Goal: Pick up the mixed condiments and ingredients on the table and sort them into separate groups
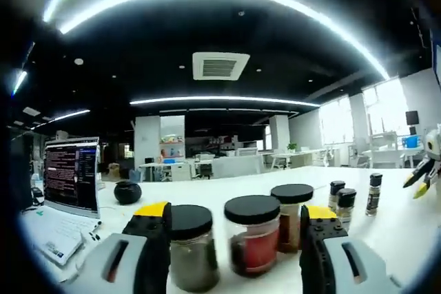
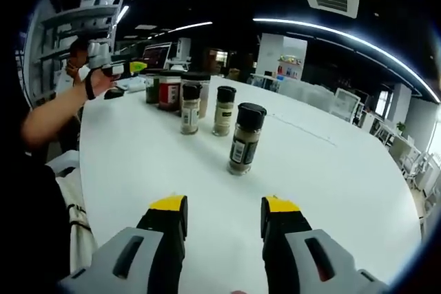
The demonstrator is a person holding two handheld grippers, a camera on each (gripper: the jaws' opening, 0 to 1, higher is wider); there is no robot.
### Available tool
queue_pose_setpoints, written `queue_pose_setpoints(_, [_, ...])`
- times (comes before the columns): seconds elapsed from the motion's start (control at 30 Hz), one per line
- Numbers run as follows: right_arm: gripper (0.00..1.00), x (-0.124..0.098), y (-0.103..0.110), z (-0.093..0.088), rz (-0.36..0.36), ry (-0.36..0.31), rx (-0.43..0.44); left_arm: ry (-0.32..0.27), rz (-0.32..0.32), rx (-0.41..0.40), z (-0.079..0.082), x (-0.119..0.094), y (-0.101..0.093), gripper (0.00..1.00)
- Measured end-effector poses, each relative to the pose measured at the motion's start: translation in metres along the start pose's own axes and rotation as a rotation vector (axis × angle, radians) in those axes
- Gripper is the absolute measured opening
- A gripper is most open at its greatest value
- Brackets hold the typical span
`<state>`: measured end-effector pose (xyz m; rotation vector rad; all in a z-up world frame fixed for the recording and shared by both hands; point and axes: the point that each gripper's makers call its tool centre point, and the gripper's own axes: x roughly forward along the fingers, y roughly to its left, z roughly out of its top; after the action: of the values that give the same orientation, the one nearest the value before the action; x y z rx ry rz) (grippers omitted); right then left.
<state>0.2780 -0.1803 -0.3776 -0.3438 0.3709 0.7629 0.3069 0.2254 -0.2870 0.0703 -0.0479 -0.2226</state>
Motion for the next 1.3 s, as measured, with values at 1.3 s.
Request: queue_pose_setpoints(1.3, [0.46, 0.083, -0.028, 0.033, 0.036, -0.152, 0.094, 0.144, -0.627, 0.025, -0.032, -0.023, -0.183, 0.70])
